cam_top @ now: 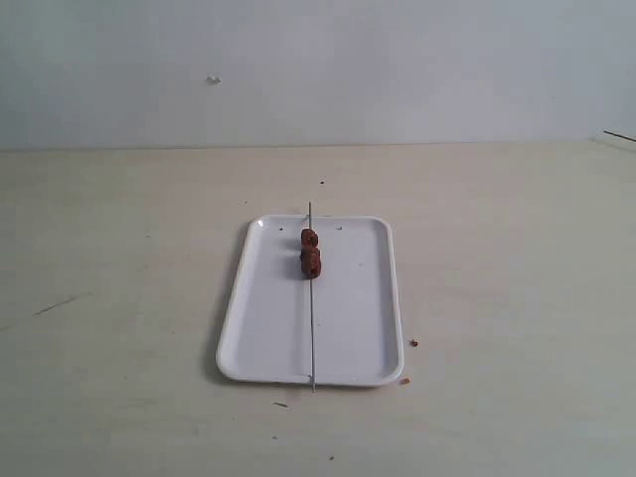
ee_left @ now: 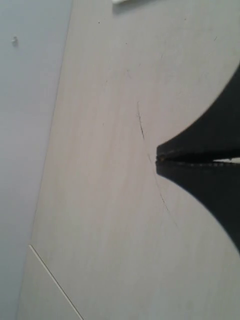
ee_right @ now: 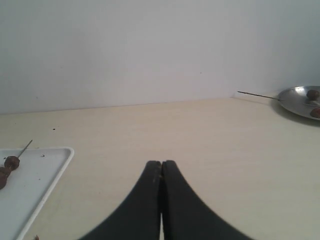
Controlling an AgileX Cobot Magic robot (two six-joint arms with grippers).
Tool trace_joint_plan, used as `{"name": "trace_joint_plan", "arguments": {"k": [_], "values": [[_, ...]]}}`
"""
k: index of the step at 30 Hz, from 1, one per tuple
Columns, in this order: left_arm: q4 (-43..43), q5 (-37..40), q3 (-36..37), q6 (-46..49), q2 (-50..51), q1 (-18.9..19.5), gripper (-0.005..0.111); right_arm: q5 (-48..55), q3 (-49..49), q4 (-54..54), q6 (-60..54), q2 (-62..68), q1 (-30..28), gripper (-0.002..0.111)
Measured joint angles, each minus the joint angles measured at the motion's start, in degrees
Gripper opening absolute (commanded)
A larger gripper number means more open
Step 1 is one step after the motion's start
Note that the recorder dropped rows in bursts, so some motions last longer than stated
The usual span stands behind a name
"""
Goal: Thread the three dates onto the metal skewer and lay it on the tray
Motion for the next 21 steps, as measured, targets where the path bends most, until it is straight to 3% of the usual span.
{"name": "trace_joint_plan", "arguments": {"k": [21], "values": [[0.0,-1.08,0.21,0.0,0.0,0.0,0.0,0.13,0.0,0.0,0.21,0.0,0.0,0.0]]}}
